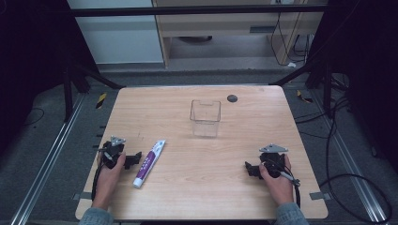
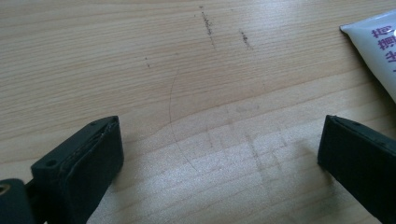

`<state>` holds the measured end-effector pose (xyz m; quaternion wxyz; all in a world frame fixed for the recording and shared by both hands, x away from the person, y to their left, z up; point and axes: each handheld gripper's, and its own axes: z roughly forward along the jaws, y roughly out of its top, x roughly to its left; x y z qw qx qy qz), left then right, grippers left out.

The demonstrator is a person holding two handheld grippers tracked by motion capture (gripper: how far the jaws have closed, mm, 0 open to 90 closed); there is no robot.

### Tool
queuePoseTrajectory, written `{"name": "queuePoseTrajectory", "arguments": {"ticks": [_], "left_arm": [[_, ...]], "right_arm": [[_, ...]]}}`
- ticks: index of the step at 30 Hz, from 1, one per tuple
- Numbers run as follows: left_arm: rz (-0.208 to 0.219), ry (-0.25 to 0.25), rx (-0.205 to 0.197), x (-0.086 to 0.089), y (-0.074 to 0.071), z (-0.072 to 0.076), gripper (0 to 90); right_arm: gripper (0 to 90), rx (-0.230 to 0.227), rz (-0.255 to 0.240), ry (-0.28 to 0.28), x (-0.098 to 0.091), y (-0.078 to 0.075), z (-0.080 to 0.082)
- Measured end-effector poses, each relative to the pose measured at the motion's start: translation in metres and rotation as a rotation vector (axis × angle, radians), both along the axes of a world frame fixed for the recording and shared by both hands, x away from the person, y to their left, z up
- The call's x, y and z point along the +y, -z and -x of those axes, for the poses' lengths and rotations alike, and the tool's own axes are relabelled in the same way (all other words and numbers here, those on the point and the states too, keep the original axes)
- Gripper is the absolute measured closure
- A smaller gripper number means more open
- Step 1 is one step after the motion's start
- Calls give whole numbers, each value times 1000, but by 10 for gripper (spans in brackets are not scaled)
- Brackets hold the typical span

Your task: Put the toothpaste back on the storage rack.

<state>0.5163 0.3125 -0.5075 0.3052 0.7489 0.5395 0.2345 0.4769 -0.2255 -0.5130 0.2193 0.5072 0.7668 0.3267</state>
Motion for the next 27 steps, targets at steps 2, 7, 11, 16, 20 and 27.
{"name": "queuePoseTrajectory", "arguments": {"ticks": [2, 7, 11, 16, 20, 27], "left_arm": [[3, 7, 1, 1, 0, -1, 0], [-5, 4, 13, 3, -2, -5, 0], [3, 9, 28, 8, -9, -4, 26], [38, 2, 21, 18, -23, 6, 60], [84, 0, 38, 20, -35, 13, 60], [91, 95, 56, 11, -60, 27, 45]], "right_arm": [[6, 1, 2, -4, 0, 0, 0], [6, -1, 2, -6, 0, 0, 0], [9, -1, 0, -6, 0, 0, 0], [11, -3, 0, -6, 0, 0, 3], [10, -4, 5, -7, 0, 0, 3], [9, -4, 5, -3, 0, 0, 3]]}}
